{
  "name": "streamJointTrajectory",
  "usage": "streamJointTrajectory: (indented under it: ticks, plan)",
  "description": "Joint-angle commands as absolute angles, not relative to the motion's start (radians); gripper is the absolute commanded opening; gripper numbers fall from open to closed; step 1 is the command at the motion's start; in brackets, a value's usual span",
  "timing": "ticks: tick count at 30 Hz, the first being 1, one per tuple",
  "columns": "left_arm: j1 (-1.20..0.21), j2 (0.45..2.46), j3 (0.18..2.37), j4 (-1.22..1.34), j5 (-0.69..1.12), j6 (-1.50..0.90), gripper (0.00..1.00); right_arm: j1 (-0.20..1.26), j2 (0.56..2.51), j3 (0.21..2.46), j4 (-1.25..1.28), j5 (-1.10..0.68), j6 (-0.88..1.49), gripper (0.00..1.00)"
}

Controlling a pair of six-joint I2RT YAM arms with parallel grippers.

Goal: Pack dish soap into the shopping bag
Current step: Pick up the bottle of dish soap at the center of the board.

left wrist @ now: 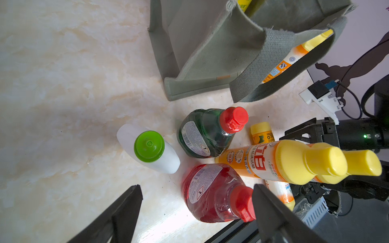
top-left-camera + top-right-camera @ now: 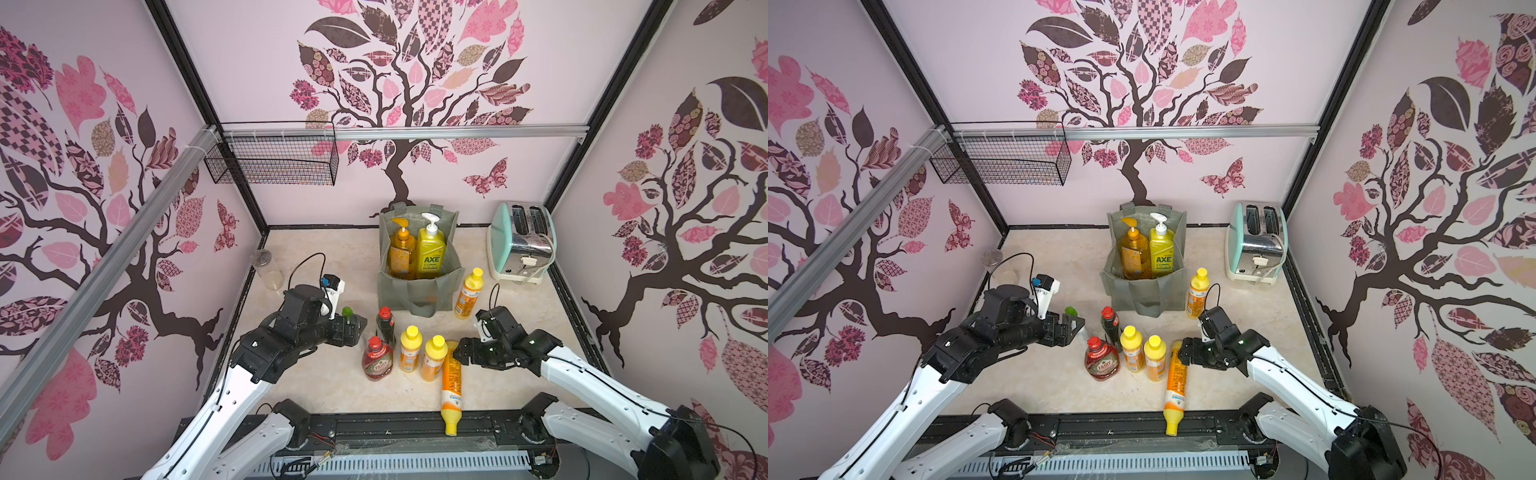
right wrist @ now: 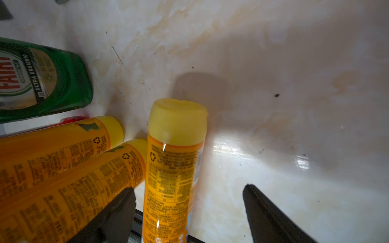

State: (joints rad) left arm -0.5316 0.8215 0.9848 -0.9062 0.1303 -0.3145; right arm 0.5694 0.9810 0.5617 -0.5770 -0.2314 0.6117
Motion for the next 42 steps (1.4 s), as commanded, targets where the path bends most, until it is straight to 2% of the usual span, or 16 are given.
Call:
streamJointTrajectory:
  ticks: [1, 8, 13, 20, 24, 27, 35, 37, 42]
  plan:
    - [-0.529, 0.811, 0.981, -0.878, 0.141, -0.313, 0.88, 0.595, 1.002, 0.557, -0.522, -0.208, 0.646, 0.85]
    - [-0.528, 0.802, 0.974, -0.883, 0.143, -0.313, 0.88, 0.644, 1.086, 0.547, -0.497, -0.154, 0.660, 0.84]
    - [-0.528, 0.790, 0.973, -0.893, 0.138, -0.313, 0.88, 0.680, 1.157, 0.555, -0.492, -0.099, 0.663, 0.78]
    - [-0.529, 0.785, 0.985, -0.904, 0.137, -0.313, 0.88, 0.689, 1.201, 0.560, -0.514, -0.034, 0.649, 0.76]
    - [-0.529, 0.784, 0.990, -0.907, 0.138, -0.314, 0.88, 0.689, 1.200, 0.567, -0.549, 0.018, 0.640, 0.70]
    - [-0.529, 0.784, 0.991, -0.907, 0.140, -0.314, 0.88, 0.689, 1.202, 0.568, -0.549, 0.037, 0.640, 0.58]
    - [-0.529, 0.782, 1.007, -0.918, 0.144, -0.317, 0.87, 0.683, 1.231, 0.616, -0.538, 0.049, 0.629, 0.51]
    - [-0.529, 0.777, 1.016, -0.928, 0.145, -0.313, 0.87, 0.683, 1.211, 0.646, -0.565, 0.049, 0.626, 0.43]
    - [-0.528, 0.766, 1.033, -0.946, 0.155, -0.308, 0.87, 0.675, 1.101, 0.728, -0.657, 0.067, 0.612, 0.39]
